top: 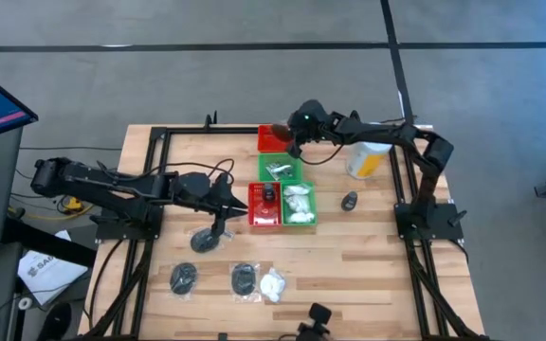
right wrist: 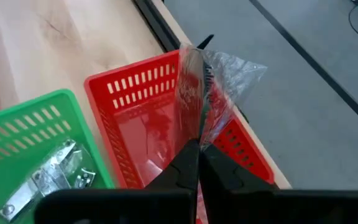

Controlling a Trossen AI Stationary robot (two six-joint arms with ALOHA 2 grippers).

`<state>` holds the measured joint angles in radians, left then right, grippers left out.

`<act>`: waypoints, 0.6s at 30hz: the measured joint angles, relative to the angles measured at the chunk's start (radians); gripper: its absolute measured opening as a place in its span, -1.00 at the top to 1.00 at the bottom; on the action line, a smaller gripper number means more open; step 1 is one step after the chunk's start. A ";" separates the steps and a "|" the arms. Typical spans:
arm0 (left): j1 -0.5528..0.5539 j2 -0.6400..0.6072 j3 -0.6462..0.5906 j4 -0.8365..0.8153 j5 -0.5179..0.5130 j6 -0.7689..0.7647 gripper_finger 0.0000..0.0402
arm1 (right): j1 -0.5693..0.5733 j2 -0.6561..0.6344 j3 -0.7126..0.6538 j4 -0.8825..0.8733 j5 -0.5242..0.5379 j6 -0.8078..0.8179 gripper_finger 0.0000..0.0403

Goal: Pick & Place Travel size toiletries
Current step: Put the black hairbrush into the top red bin

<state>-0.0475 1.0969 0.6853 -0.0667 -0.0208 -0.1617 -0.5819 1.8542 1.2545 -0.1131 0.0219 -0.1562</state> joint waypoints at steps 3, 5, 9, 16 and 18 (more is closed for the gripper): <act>0.000 0.000 0.000 0.005 0.000 0.000 0.67 | -0.017 0.000 0.001 -0.003 -0.029 0.007 1.00; 0.000 0.000 0.000 0.006 0.000 0.000 0.67 | -0.024 0.000 0.001 -0.002 -0.072 0.016 1.00; 0.000 0.000 0.000 0.011 -0.002 0.000 0.67 | -0.026 0.000 0.001 -0.002 -0.102 0.023 1.00; 0.000 0.000 0.000 0.024 -0.002 0.000 0.67 | -0.014 0.012 0.001 0.034 -0.104 0.025 1.00; 0.000 0.000 0.000 0.025 -0.002 0.000 0.67 | -0.015 0.011 0.001 0.046 -0.108 0.036 1.00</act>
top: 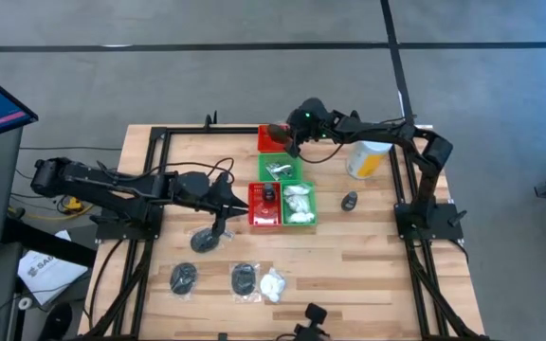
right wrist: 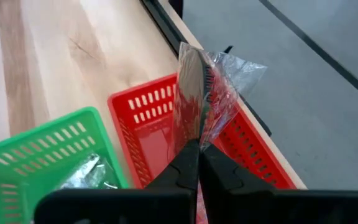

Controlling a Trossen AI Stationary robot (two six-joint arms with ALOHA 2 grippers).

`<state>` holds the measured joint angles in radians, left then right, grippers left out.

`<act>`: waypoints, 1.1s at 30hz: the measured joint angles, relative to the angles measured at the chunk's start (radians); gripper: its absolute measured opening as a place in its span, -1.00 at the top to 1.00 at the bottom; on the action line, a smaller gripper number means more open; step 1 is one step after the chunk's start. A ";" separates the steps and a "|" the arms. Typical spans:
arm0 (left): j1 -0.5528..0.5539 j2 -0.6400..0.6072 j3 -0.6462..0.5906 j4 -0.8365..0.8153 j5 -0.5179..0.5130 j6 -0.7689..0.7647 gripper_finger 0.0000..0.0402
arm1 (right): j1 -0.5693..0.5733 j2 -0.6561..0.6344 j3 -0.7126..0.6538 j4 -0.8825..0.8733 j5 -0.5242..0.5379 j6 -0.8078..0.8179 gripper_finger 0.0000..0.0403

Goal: Pick & Place Travel size toiletries
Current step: Put the black hairbrush into the top red bin, then put the silver nail cutter into the top green bin

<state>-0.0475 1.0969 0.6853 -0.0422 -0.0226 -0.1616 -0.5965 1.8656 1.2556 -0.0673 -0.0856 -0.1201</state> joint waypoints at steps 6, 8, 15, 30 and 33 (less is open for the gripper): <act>0.000 0.000 0.000 0.000 0.000 0.000 0.67 | 0.005 0.005 0.000 0.003 0.000 0.007 0.99; 0.000 0.000 0.000 0.000 0.000 0.000 0.67 | 0.006 0.005 0.000 0.000 0.000 0.007 0.96; 0.000 0.000 0.001 0.000 0.000 0.000 0.67 | 0.004 0.005 0.000 0.003 0.000 0.009 0.68; 0.000 0.000 0.001 -0.001 0.000 0.000 0.67 | 0.019 0.005 0.000 0.020 0.026 0.033 0.05; 0.000 0.000 0.001 -0.022 0.004 0.000 0.67 | 0.030 0.005 0.000 0.020 0.009 0.041 0.02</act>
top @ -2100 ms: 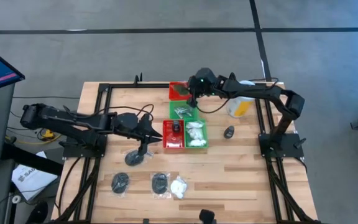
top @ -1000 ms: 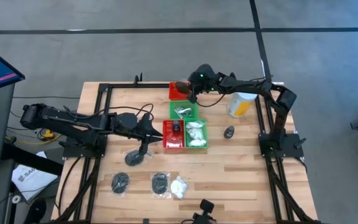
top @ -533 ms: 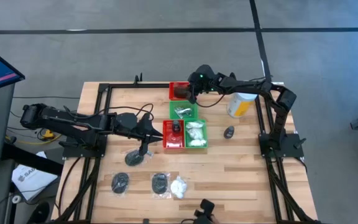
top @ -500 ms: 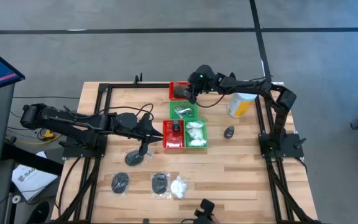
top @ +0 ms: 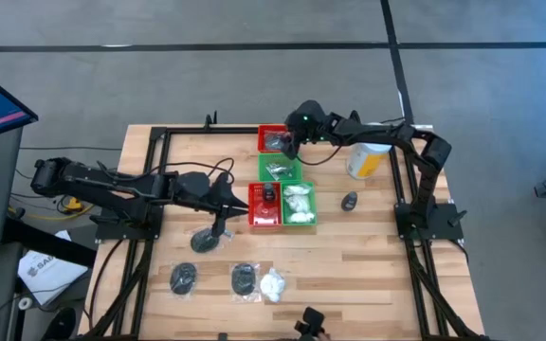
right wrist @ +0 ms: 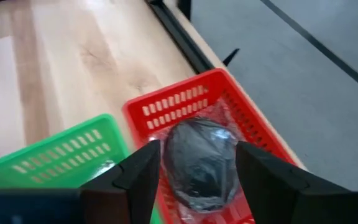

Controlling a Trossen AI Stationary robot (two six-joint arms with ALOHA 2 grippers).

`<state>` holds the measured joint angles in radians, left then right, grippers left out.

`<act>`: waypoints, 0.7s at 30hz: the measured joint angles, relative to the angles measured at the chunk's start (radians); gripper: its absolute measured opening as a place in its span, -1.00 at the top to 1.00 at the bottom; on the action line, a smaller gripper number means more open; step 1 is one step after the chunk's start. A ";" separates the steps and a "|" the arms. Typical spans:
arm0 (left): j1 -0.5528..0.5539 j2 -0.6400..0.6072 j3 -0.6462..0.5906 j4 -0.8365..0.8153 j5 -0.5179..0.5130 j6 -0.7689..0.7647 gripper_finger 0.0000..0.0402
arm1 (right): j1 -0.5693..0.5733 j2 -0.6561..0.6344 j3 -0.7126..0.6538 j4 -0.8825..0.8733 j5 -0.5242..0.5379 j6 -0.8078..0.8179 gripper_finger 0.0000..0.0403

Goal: Pick & Place Travel size toiletries
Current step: Put the silver nail cutter into the top green bin

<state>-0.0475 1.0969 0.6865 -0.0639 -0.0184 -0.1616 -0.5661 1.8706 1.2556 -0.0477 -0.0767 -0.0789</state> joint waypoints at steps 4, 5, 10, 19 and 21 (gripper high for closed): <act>-0.002 0.000 0.000 -0.113 0.019 -0.004 0.67 | 0.020 -0.020 0.000 -0.013 -0.006 0.001 0.02; -0.006 0.000 0.000 -0.151 0.019 -0.007 0.67 | 0.027 -0.028 0.000 -0.010 -0.008 0.001 0.02; -0.033 0.000 0.000 -0.310 0.021 -0.011 0.67 | 0.067 -0.104 0.000 -0.035 -0.012 0.001 0.07; -0.082 0.014 0.000 -0.397 0.018 -0.036 0.66 | 0.168 -0.229 0.000 -0.111 -0.012 -0.006 0.12; -0.095 0.020 -0.016 -0.402 0.018 -0.057 0.63 | 0.197 -0.243 0.000 -0.133 -0.012 -0.006 0.12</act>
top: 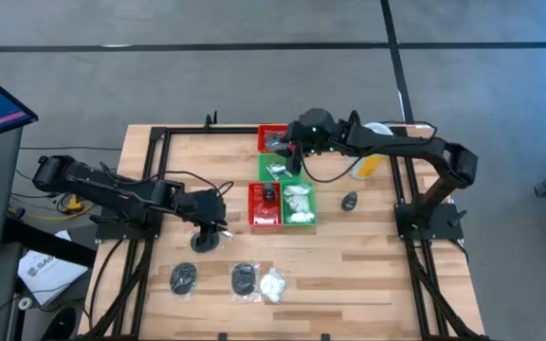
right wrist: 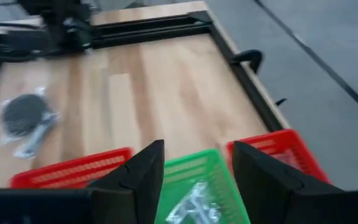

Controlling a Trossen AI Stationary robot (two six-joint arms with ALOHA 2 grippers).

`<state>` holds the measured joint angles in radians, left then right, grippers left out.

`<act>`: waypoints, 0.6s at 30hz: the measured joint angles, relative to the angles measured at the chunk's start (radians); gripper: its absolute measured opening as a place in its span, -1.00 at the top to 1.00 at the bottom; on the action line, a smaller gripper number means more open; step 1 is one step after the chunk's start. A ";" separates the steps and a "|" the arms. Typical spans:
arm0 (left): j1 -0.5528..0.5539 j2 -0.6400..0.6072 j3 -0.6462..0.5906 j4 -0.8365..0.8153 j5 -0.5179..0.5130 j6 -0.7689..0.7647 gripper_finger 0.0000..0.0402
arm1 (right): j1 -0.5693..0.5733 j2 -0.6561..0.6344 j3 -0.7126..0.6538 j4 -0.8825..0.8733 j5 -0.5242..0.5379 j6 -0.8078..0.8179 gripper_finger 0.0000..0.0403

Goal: Pick & Place Travel size toiletries
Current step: Put the silver nail cutter into the top green bin

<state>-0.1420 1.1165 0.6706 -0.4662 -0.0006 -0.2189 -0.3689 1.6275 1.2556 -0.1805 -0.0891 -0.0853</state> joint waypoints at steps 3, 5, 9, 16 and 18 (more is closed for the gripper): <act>-0.016 0.018 -0.040 -0.001 -0.012 -0.029 0.56 | 0.043 -0.014 0.000 -0.030 0.000 -0.001 0.10; -0.023 0.025 -0.065 -0.001 -0.027 -0.048 0.51 | 0.071 -0.024 0.000 -0.033 0.000 -0.003 0.10; -0.024 0.025 -0.102 0.004 -0.061 -0.054 0.35 | 0.122 -0.033 0.000 -0.039 0.000 -0.004 0.09; -0.023 0.025 -0.171 0.023 -0.096 -0.049 0.11 | 0.189 -0.034 0.000 -0.052 0.000 -0.027 0.13; -0.023 0.025 -0.185 0.028 -0.113 -0.048 0.08 | 0.202 -0.034 0.000 -0.052 0.000 -0.028 0.14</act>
<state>-0.1654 1.1416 0.4856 -0.4379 -0.1133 -0.2668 -0.1667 1.5940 1.2552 -0.2321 -0.0891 -0.1131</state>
